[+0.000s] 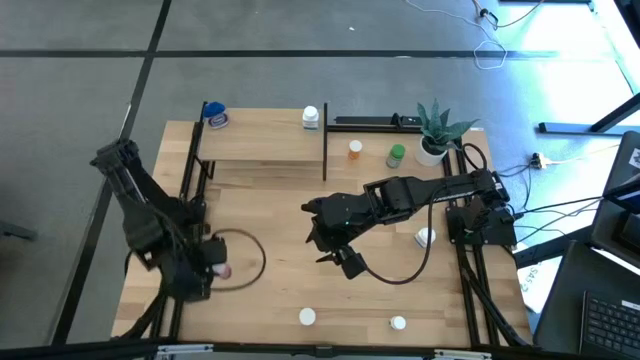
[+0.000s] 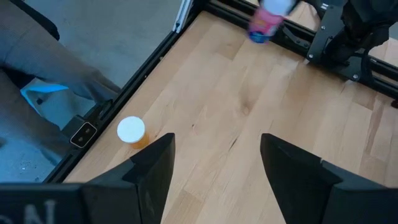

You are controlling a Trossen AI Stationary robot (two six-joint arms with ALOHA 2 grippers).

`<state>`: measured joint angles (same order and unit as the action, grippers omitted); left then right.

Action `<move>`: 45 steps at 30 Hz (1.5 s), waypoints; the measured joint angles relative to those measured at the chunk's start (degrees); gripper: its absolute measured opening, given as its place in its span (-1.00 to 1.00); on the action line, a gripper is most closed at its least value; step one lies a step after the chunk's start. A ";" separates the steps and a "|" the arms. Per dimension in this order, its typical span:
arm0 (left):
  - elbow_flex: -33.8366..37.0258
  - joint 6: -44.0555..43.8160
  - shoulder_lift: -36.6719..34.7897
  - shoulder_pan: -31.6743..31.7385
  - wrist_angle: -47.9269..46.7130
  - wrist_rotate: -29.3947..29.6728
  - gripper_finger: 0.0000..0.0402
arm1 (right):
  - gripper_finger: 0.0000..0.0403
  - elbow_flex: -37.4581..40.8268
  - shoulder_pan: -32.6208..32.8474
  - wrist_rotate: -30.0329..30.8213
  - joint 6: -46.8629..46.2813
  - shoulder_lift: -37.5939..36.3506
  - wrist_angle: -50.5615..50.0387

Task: Pick and place medicine bottles onto shelf by color
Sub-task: Put the pink pill bottle on the shelf

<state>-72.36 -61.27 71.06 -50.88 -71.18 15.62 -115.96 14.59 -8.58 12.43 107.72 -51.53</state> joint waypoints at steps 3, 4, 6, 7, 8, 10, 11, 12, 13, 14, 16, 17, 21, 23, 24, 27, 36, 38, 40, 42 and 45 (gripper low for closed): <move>0.00 3.15 -2.29 3.16 -4.08 -0.02 -0.18 | 0.19 0.00 0.00 0.00 0.02 0.00 0.19; 0.00 4.26 -3.01 4.32 -5.26 0.00 -0.18 | 0.19 0.00 0.00 0.00 0.00 0.00 0.43; 0.00 5.80 -4.39 6.76 -7.57 -0.02 -0.18 | 0.19 0.00 0.00 0.00 -0.98 0.00 0.67; 0.00 6.60 -5.16 8.26 -8.50 -0.04 -0.18 | 0.19 0.00 0.00 0.00 -1.76 0.00 0.64; 0.00 7.69 -5.81 9.68 -9.06 -0.01 -0.18 | 0.19 0.00 0.00 0.00 -1.90 0.00 0.63; 0.00 10.80 -6.94 12.80 -9.43 0.00 -0.18 | 0.19 0.00 0.00 -0.04 -2.15 0.00 0.61; 0.00 12.49 -7.50 14.41 -9.29 -0.01 -0.18 | 0.19 0.00 -0.02 -0.07 -2.14 0.00 0.58; 0.00 14.06 -7.99 16.01 -9.22 -0.02 -0.18 | 0.19 0.00 -0.14 -0.08 -2.14 0.00 0.41; 0.00 15.57 -8.43 17.59 -9.23 -0.02 -0.18 | 0.19 0.00 -0.33 -0.12 -2.05 0.00 0.07; 0.00 17.16 -8.86 19.25 -9.22 0.00 -0.18 | 0.19 0.00 -0.61 -0.24 -1.63 0.00 -0.24; 0.00 20.45 -9.32 22.37 -9.22 0.02 -0.18 | 0.19 0.00 -1.53 -0.29 -1.13 0.00 -0.30; -0.10 22.09 -9.36 24.01 -9.31 0.00 -0.18 | 0.19 0.00 -2.20 -0.47 -0.86 -0.02 -0.26; -2.49 27.97 -9.33 30.47 -9.38 0.52 -0.18 | 0.19 0.00 -5.24 -1.31 -2.19 -0.78 1.52; -4.05 30.80 -9.33 33.19 -9.37 1.24 -0.18 | 0.19 0.00 -6.84 -1.38 -3.44 -1.11 2.66; -4.85 32.37 -9.33 34.42 -9.33 1.73 -0.18 | 0.19 -0.01 -7.55 -1.38 -3.71 -1.11 3.92; -7.21 37.41 -9.33 38.64 -9.38 2.13 -0.18 | 0.19 0.00 -9.39 -1.09 -4.38 -1.11 5.92; -12.34 50.62 -9.31 53.50 -10.59 2.16 -0.18 | 0.19 -0.02 -11.15 16.71 -6.21 -1.09 6.27; -12.35 53.62 -9.30 57.15 -10.79 1.81 -0.18 | 0.19 -0.02 -11.07 16.92 -6.15 -1.09 6.27; -12.35 56.82 -9.29 60.85 -10.76 1.18 -0.18 | 0.19 -0.02 -10.99 16.83 -6.12 -1.09 6.27; -12.35 60.27 -9.28 64.58 -10.75 0.76 -0.18 | 0.19 -0.02 -10.99 16.40 -6.11 -1.09 6.27; -12.35 64.04 -8.75 70.51 -10.75 -0.29 -0.18 | 0.19 -0.02 -11.05 16.48 -6.49 -1.09 6.33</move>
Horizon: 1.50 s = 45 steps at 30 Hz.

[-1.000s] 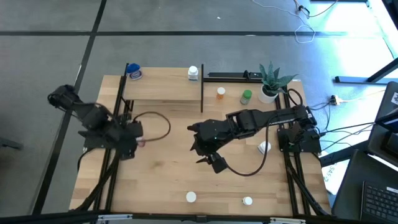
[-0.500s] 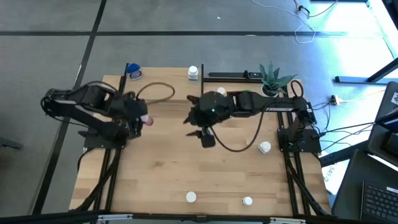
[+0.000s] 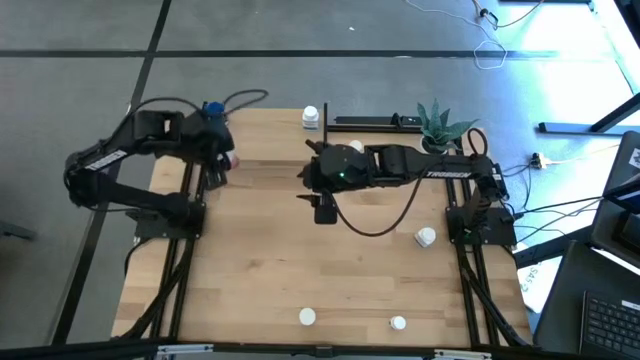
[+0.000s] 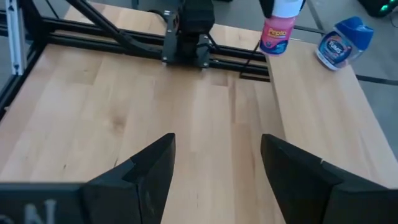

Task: Pick and place medicine bottles onto shelf by color
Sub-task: Put the pink pill bottle on the shelf

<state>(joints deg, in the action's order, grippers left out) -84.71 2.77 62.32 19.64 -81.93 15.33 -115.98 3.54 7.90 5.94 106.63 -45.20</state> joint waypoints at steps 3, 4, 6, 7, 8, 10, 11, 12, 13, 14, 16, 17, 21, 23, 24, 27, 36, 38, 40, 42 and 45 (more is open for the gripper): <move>0.00 2.25 0.84 5.93 0.06 -0.60 -0.18 | 0.19 0.00 -0.01 0.02 -1.27 0.04 1.00; 0.00 3.06 1.16 7.88 0.04 -1.30 -0.18 | 0.19 0.00 -0.01 0.02 -1.25 0.04 1.21; 0.00 4.45 1.95 11.29 0.06 -2.08 -0.18 | 0.19 0.00 0.00 0.02 -1.21 0.04 1.69; 0.00 5.11 2.31 13.07 0.10 -2.24 -0.18 | 0.19 0.00 -0.01 0.02 -1.20 0.06 1.99; 0.00 5.60 2.68 14.69 0.07 -2.28 -0.18 | 0.19 0.00 -0.09 0.02 -1.21 0.07 2.31; 0.00 6.02 3.55 17.68 0.07 -2.12 -0.18 | 0.19 0.00 -0.26 0.05 -1.13 0.07 2.98; 0.00 6.11 4.07 19.16 0.09 -1.93 -0.18 | 0.19 0.00 -0.27 0.04 -1.03 0.07 3.36; 0.00 6.45 4.55 20.71 0.11 -1.65 -0.18 | 0.19 0.00 -0.36 0.07 -0.92 0.07 3.57; 0.00 6.71 4.92 22.20 0.09 -1.31 -0.18 | 0.19 0.00 -0.38 0.07 -0.90 0.07 3.69; 0.00 6.89 5.27 23.67 0.11 -1.29 -0.18 | 0.19 0.00 -0.40 0.10 -0.90 0.07 3.81; 0.00 7.74 6.07 26.24 0.19 -1.67 -0.18 | 0.19 0.00 -0.40 0.11 -0.75 0.07 3.77; 0.00 8.20 6.44 27.41 0.33 -2.34 -0.18 | 0.19 0.00 -0.40 0.11 -0.63 0.07 3.75; 0.12 8.48 7.18 31.06 1.28 -4.16 -0.18 | 0.19 0.00 -0.40 0.07 0.32 0.07 3.73; 0.59 8.36 7.58 32.42 2.14 -4.20 -0.18 | 0.19 0.00 -0.43 0.09 0.35 0.07 3.71; 0.95 8.25 7.59 33.13 2.54 -4.32 -0.18 | 0.19 0.00 -0.43 0.09 0.35 0.07 3.71; 2.37 7.22 7.46 34.91 3.35 -4.36 -0.18 | 0.19 0.00 -0.43 0.08 0.42 0.07 3.69; 7.68 6.62 7.53 36.29 9.58 -4.17 -0.18 | 0.19 0.00 -0.43 0.07 0.76 0.07 3.68; 8.14 6.82 7.51 36.29 9.45 -4.13 -0.18 | 0.19 0.00 -0.43 0.07 0.76 0.07 3.68; 8.24 6.84 7.51 36.29 9.53 -4.12 -0.18 | 0.19 0.00 -0.43 0.07 0.76 0.07 3.68; 8.24 6.84 7.51 36.29 9.49 -4.13 -0.18 | 0.19 0.00 -0.43 0.07 0.82 0.07 3.68; 8.24 6.77 7.51 36.29 9.43 -4.11 -0.18 | 0.19 0.00 -0.43 0.08 1.82 0.07 3.71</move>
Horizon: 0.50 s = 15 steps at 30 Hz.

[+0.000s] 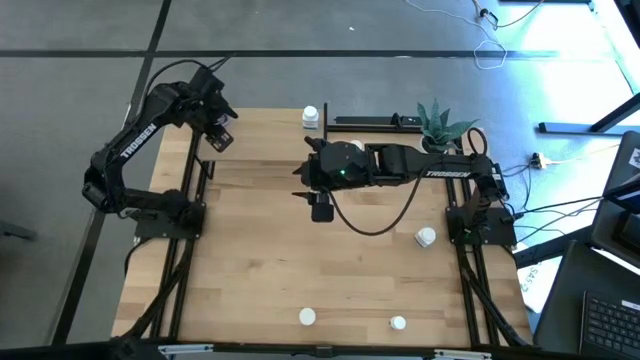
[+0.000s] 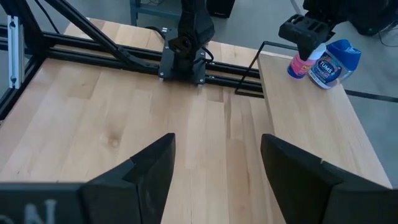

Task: Pick and place medicine bottles onto shelf by color
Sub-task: Put the pink pill bottle on the shelf

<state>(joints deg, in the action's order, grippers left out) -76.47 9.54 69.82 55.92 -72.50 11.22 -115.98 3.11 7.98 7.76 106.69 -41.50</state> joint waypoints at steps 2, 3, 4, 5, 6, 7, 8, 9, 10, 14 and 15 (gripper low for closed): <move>0.00 0.00 0.00 0.00 -0.39 -0.01 -0.18 | 0.18 0.00 0.00 -0.02 0.16 0.01 0.00; 0.00 -0.04 0.00 0.00 -0.65 -0.01 -0.18 | 0.19 0.01 0.00 -0.02 0.14 0.02 0.00; 0.00 -0.22 0.00 0.00 -0.85 0.00 -0.18 | 0.19 0.00 0.00 -0.02 0.12 0.02 0.02; 0.00 -0.26 0.00 0.00 -1.00 0.00 -0.18 | 0.19 0.02 0.00 -0.02 0.10 0.02 0.04; 0.00 -0.26 0.00 0.00 -1.15 0.01 -0.18 | 0.19 0.02 0.00 -0.02 0.11 0.02 0.06; 0.00 -0.26 0.00 0.00 -1.17 0.03 -0.18 | 0.19 0.02 0.00 -0.02 0.08 0.02 0.12; 0.00 -0.35 0.00 0.02 -1.15 0.01 -0.18 | 0.19 0.02 0.00 0.00 0.02 0.02 0.19; 0.00 -0.37 0.00 0.10 -1.14 0.00 -0.18 | 0.19 0.02 0.00 0.02 -0.03 0.02 0.30; 0.00 -0.37 0.00 0.33 -1.14 -0.01 -0.18 | 0.19 0.02 0.00 0.06 -0.03 0.02 0.53; 0.00 -0.37 0.00 1.03 -1.15 -0.26 -0.18 | 0.19 0.02 0.00 0.35 -0.01 0.02 1.66; 0.00 -0.37 0.00 1.16 -1.17 -0.28 -0.18 | 0.19 0.02 0.02 1.09 -0.01 0.02 1.79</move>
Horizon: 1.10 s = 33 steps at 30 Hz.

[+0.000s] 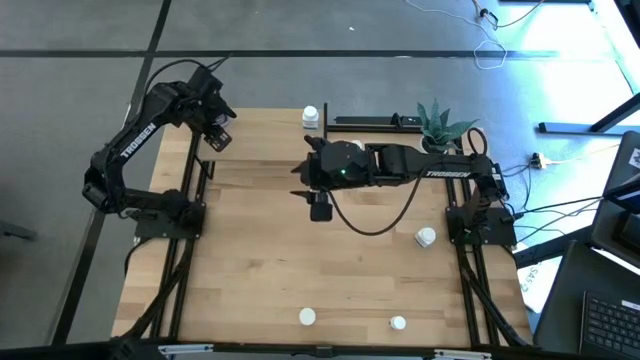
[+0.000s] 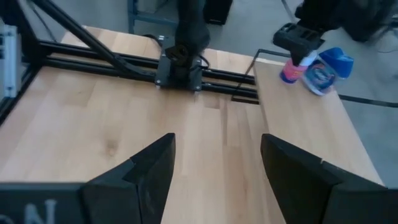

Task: Pick and place medicine bottles onto shelf by color
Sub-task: Put the pink pill bottle on the shelf

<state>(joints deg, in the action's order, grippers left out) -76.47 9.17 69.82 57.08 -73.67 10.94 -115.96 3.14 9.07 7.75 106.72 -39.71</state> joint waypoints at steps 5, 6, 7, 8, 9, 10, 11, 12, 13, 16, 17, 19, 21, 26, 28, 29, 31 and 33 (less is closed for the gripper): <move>0.00 -0.12 0.00 0.18 0.00 -0.52 -0.18 | 0.19 0.00 -0.01 6.34 -0.09 0.00 0.07; 0.00 -0.45 0.00 0.17 0.00 -0.91 -0.18 | 0.19 0.00 -0.03 6.37 -0.07 0.00 0.07; 0.00 -0.80 0.00 0.17 0.00 -1.36 -0.18 | 0.19 0.00 -0.04 6.42 -0.07 0.00 0.07; 0.00 -0.97 0.00 0.17 0.00 -1.49 -0.18 | 0.19 0.00 -0.04 6.46 -0.03 0.00 0.07; 0.00 -1.05 0.00 0.17 0.00 -1.51 -0.18 | 0.19 0.00 -0.02 6.42 0.00 0.00 0.07; 0.00 -1.09 0.00 0.17 0.00 -1.49 -0.18 | 0.19 0.00 -0.02 6.41 -0.03 0.00 0.07; 0.00 -1.11 0.00 0.17 0.00 -1.49 -0.18 | 0.19 0.00 0.01 6.37 -0.07 0.00 0.07; 0.00 -1.15 0.00 0.17 0.00 -1.49 -0.18 | 0.19 0.00 0.02 6.33 -0.09 0.00 0.07; 0.00 -1.18 0.00 0.17 0.00 -1.49 -0.18 | 0.18 0.00 0.02 6.31 -0.07 0.00 0.07; 0.00 -1.41 0.00 0.17 0.00 -1.49 -0.18 | 0.19 0.00 0.00 6.33 0.10 0.00 0.07; 0.00 -1.55 0.00 0.17 0.00 -1.49 -0.18 | 0.19 0.00 -0.02 6.33 0.04 0.00 0.07; 0.00 -1.55 0.00 0.17 -0.02 -1.49 -0.18 | 0.19 0.00 -0.02 6.34 0.08 0.00 0.07; 0.00 -1.56 0.00 0.17 -0.22 -1.49 -0.18 | 0.19 0.00 -0.02 6.33 0.11 0.00 0.07; 0.00 -1.61 0.00 0.17 -0.26 -1.49 -0.18 | 0.19 0.00 -0.02 6.33 0.13 0.00 0.07; 0.00 -1.59 0.00 0.17 -0.26 -1.49 -0.18 | 0.19 0.00 -0.02 6.33 0.17 0.00 0.07; 0.00 -1.61 0.00 0.17 -0.26 -1.49 -0.18 | 0.19 0.00 -0.02 6.33 0.19 0.00 0.07; 0.00 -1.62 0.00 0.17 -0.26 -1.49 -0.18 | 0.19 0.00 -0.02 6.33 0.21 0.00 0.07; 0.00 -1.62 0.00 0.17 -0.26 -1.49 -0.18 | 0.19 0.00 -0.02 6.33 0.22 0.00 0.07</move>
<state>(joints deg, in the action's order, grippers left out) -76.47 7.55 69.82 57.25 -73.93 9.45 -115.96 3.11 15.40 7.97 106.72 -39.64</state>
